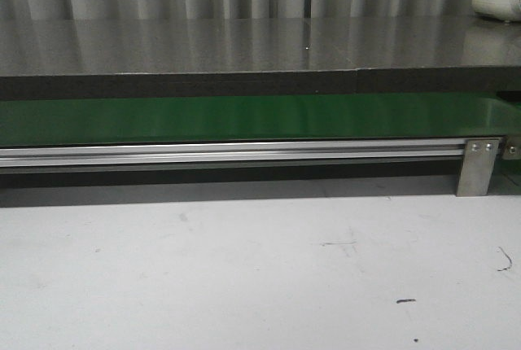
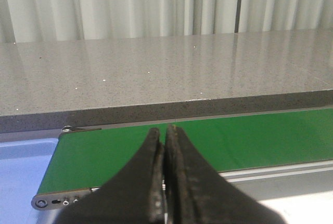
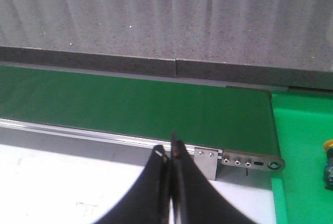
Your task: Move button from left to right
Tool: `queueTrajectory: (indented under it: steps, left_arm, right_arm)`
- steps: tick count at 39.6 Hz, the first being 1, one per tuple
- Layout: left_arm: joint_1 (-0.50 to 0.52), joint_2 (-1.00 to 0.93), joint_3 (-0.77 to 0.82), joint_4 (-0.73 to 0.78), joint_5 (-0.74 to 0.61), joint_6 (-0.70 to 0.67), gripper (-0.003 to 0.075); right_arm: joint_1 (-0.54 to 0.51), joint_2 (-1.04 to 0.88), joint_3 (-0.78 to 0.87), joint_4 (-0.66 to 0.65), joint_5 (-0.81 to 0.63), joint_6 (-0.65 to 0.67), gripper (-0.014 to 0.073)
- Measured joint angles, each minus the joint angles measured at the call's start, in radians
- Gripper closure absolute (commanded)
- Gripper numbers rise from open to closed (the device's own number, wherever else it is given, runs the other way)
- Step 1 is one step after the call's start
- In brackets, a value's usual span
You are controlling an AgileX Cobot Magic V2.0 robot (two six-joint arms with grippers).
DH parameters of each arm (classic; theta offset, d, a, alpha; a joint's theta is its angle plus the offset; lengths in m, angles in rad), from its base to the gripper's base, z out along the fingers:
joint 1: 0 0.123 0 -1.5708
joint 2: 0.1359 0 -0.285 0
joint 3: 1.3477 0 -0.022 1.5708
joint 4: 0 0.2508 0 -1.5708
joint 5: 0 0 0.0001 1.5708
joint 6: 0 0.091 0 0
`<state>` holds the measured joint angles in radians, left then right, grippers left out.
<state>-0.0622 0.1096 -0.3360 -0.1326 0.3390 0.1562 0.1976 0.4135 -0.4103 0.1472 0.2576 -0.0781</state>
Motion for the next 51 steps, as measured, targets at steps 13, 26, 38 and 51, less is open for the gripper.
queueTrajectory:
  steps: [13,26,38,51]
  left_arm:
    - [0.0,-0.052,0.099,0.113,-0.01,-0.128,0.0741]
    - [0.029,-0.115,0.309,0.121,-0.118,-0.137,0.0741]
    - [0.048,-0.115,0.344,0.121,-0.206,-0.139,0.0741]
    - [0.047,-0.115,0.344,0.121,-0.206,-0.139,0.0741]
  right_arm:
    - [0.0,0.0,0.0,0.0,-0.002,0.0,0.0661]
    - [0.0,0.0,0.0,0.0,-0.002,0.0,0.0661]
    - [0.0,0.0,0.0,0.0,-0.002,0.0,0.0661]
    - [0.0,0.0,0.0,0.0,-0.002,0.0,0.0661]
